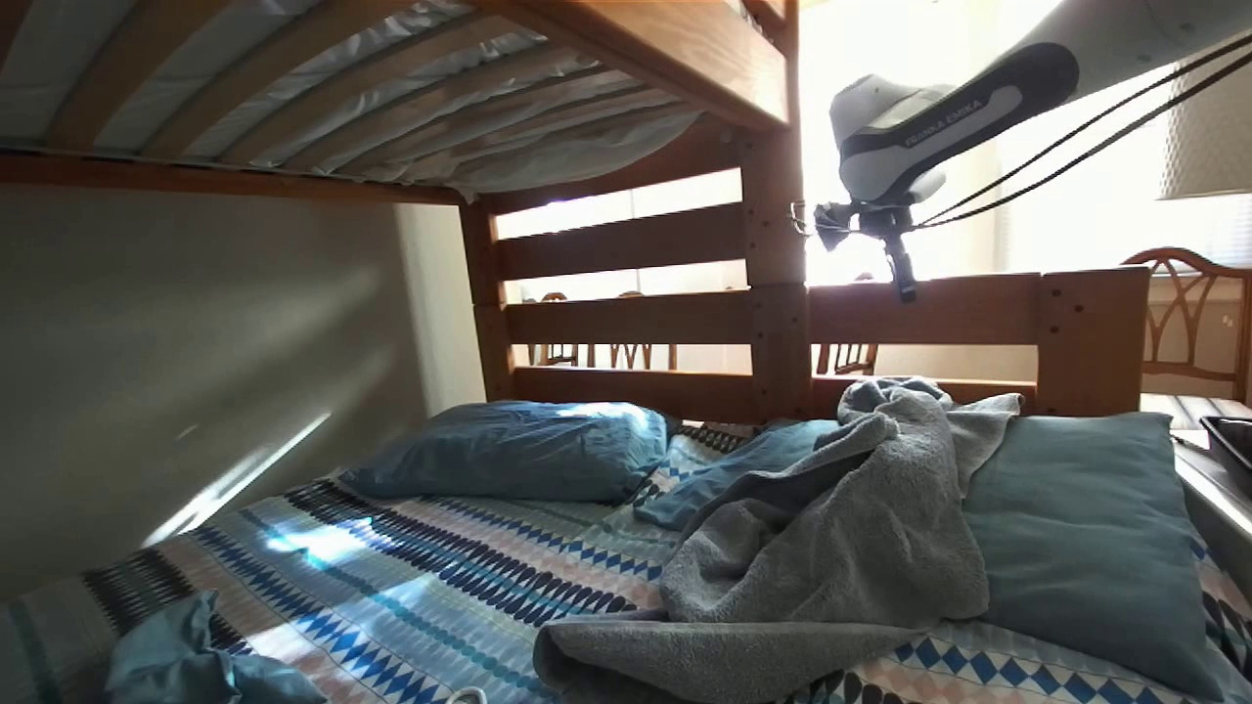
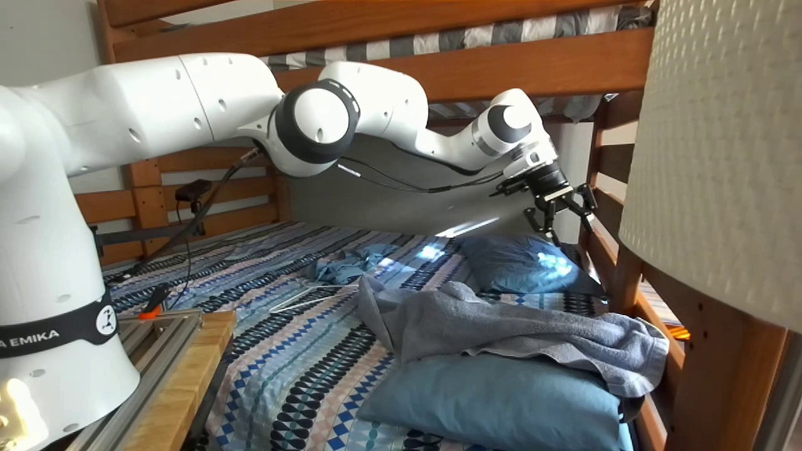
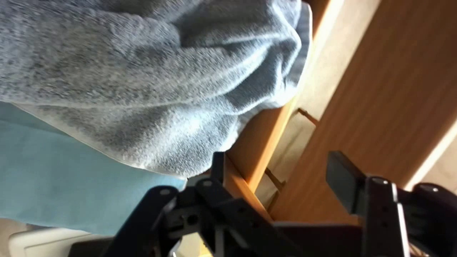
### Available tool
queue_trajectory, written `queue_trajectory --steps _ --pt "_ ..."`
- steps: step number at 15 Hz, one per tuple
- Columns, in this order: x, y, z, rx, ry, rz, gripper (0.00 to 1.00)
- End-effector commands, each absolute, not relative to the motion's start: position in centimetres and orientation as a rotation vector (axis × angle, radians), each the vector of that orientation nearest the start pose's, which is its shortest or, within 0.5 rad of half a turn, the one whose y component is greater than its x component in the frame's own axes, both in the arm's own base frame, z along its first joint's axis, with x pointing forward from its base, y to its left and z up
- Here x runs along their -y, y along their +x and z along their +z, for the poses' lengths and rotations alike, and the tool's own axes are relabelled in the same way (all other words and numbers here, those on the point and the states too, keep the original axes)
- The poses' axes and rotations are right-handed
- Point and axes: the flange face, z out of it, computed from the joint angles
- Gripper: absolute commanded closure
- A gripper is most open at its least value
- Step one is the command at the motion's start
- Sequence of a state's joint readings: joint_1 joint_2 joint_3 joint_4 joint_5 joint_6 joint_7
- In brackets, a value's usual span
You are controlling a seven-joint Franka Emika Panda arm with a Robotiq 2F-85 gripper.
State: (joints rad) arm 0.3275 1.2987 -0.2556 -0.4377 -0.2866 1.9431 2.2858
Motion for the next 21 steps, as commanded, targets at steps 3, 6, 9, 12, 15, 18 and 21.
queue_trajectory --steps 3,6,9,12,15,18,21 --pt "-23.0 79.3 25.0 -2.272 -2.031 -0.636 0.0" --pt "-24.0 78.7 22.6 -2.183 -2.175 -0.498 0.0" --pt "-25.4 78.2 19.9 -2.023 -2.299 -0.352 0.0" --pt "-26.6 77.2 17.4 -1.882 -2.434 -0.199 0.0" --pt "-27.6 76.1 15.2 -1.718 -2.57 -0.063 0.0" --pt "-28.2 74.7 12.9 -1.576 -2.68 0.108 0.0" --pt "-28.7 73.2 11.7 -1.444 -2.781 0.281 0.0"
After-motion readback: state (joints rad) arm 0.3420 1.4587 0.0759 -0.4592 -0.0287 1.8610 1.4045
